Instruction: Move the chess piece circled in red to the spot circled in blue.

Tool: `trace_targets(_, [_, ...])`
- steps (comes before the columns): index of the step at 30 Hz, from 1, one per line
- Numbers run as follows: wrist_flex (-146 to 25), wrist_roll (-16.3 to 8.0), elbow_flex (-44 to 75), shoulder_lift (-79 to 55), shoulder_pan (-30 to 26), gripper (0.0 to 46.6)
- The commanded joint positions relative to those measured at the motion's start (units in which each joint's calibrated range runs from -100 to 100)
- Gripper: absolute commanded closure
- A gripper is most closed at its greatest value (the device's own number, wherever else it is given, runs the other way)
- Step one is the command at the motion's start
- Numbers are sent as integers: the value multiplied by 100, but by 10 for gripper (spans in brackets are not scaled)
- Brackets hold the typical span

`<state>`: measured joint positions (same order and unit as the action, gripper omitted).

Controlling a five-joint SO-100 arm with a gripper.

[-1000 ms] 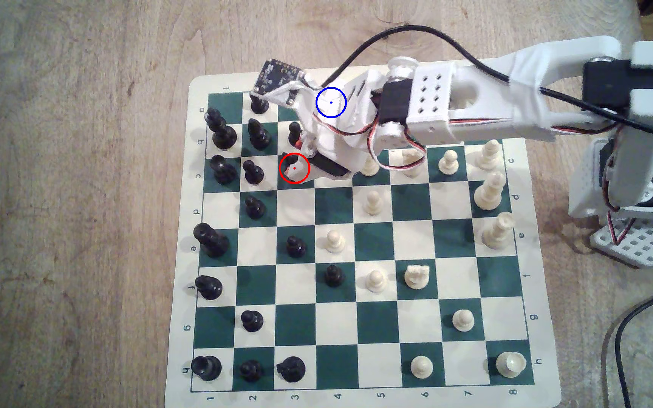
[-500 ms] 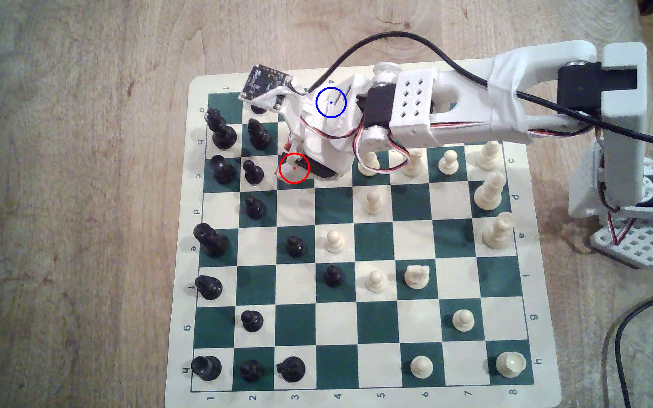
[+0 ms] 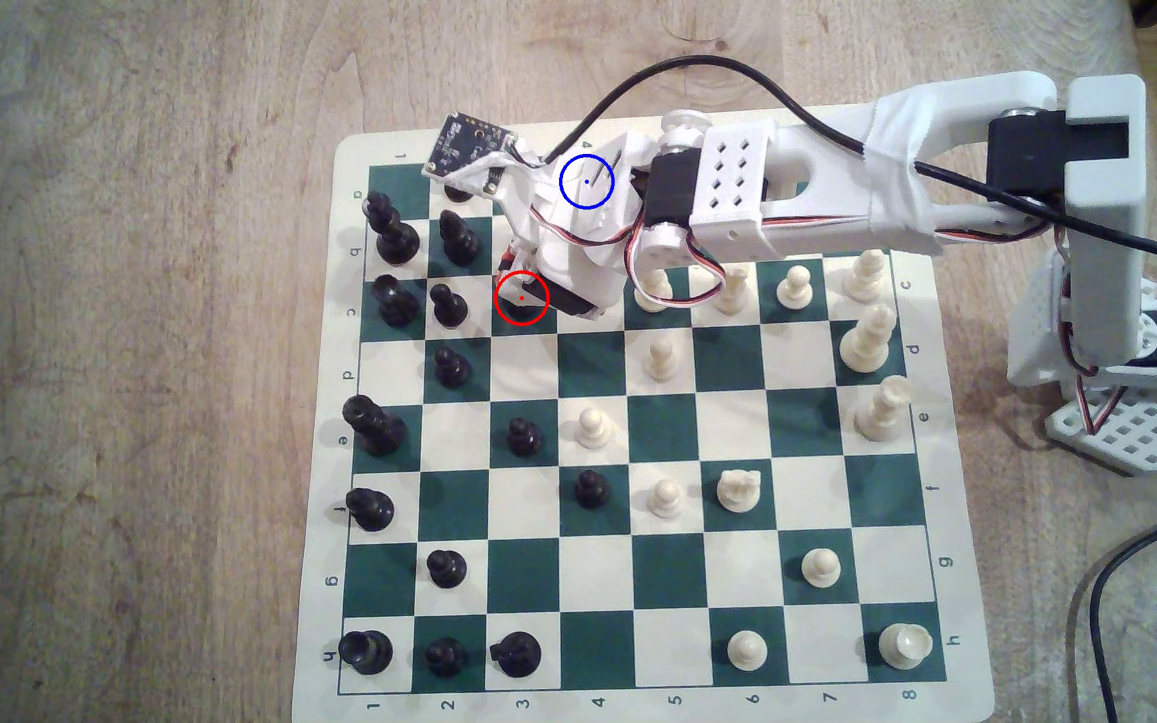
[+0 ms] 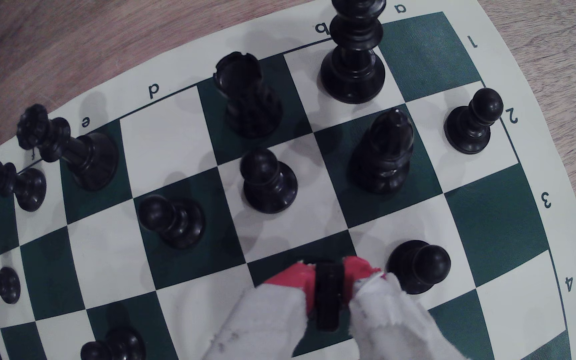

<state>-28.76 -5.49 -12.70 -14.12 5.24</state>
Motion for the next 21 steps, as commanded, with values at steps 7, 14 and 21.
trace_targets(7, [-80, -20, 327, 1106, -121, 464])
trace_targets(14, [-211, 5, 100, 1896, -50, 464])
trace_targets(21, [-121, 156, -607, 2397, 247, 464])
